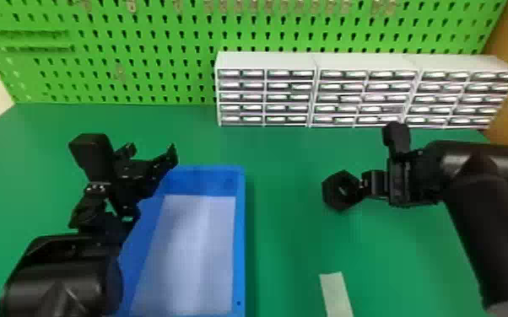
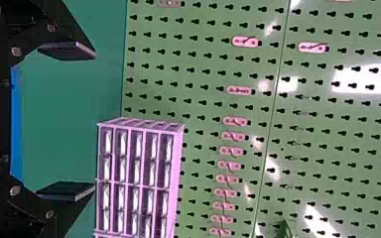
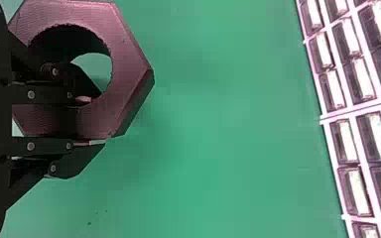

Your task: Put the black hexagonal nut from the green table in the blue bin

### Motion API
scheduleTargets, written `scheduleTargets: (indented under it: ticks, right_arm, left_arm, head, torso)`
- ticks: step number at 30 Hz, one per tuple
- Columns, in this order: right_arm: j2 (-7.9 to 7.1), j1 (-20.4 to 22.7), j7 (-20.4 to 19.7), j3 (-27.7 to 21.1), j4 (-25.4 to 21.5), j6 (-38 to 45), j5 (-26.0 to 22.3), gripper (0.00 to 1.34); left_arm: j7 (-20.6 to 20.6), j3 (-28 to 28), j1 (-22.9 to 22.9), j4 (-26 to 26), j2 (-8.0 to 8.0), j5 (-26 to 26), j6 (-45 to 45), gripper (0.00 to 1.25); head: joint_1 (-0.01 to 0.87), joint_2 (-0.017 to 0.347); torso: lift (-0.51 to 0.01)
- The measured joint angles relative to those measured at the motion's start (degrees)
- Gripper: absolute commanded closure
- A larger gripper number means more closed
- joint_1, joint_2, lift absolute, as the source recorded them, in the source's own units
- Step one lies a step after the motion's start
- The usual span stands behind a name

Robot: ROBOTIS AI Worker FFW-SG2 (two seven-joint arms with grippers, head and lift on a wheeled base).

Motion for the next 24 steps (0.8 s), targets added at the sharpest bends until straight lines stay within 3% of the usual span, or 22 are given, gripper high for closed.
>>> scheduleTargets:
  ticks: [24]
  right_arm:
    - [-0.17, 7.0, 0.0, -0.2, -16.9, -10.0, -4.6, 1.02]
  left_arm:
    - [0.4, -0.3, -0.1, 0.1, 0.0, 0.3, 0.0, 0.32]
  head:
    - [0.686, 0.051]
  torso:
    - [-0.097]
